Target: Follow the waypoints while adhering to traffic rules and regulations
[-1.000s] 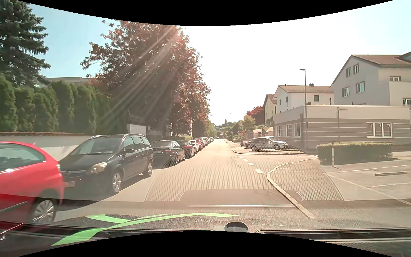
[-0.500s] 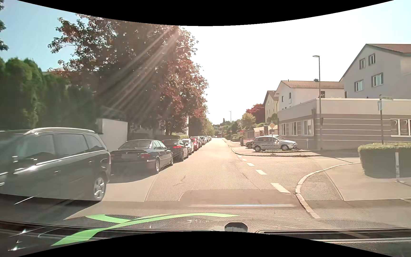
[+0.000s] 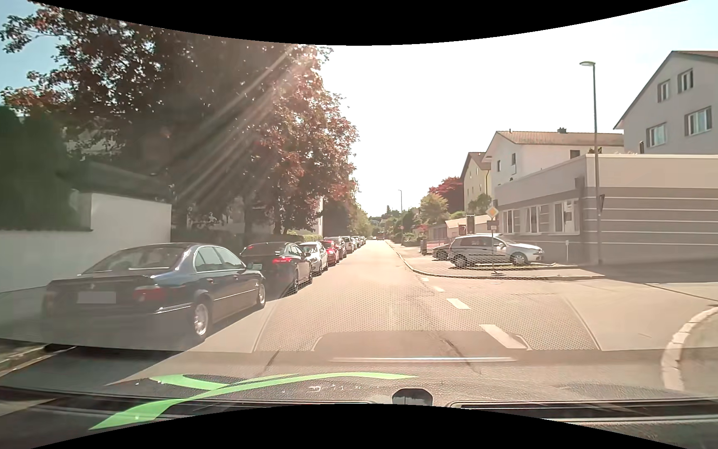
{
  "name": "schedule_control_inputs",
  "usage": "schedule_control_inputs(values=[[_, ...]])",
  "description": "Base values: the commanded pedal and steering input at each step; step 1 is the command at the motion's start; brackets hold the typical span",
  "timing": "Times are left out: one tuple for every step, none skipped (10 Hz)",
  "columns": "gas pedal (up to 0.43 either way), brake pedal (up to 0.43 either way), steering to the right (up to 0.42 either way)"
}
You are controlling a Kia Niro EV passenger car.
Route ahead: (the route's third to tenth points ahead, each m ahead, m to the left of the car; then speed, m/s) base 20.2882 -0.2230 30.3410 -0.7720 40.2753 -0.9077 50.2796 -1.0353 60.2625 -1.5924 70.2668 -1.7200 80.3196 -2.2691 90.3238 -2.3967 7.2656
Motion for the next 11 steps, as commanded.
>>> schedule_control_inputs(values=[[0.118,0.0,0.0],[0.118,0.0,-0.001],[0.118,0.0,-0.002],[0.13,0.0,-0.002],[0.13,0.0,-0.002],[0.13,0.0,-0.002],[0.138,0.0,-0.001],[0.138,0.0,0.001],[0.138,0.0,0.001],[0.138,0.0,0.001],[0.138,0.0,0.001]])
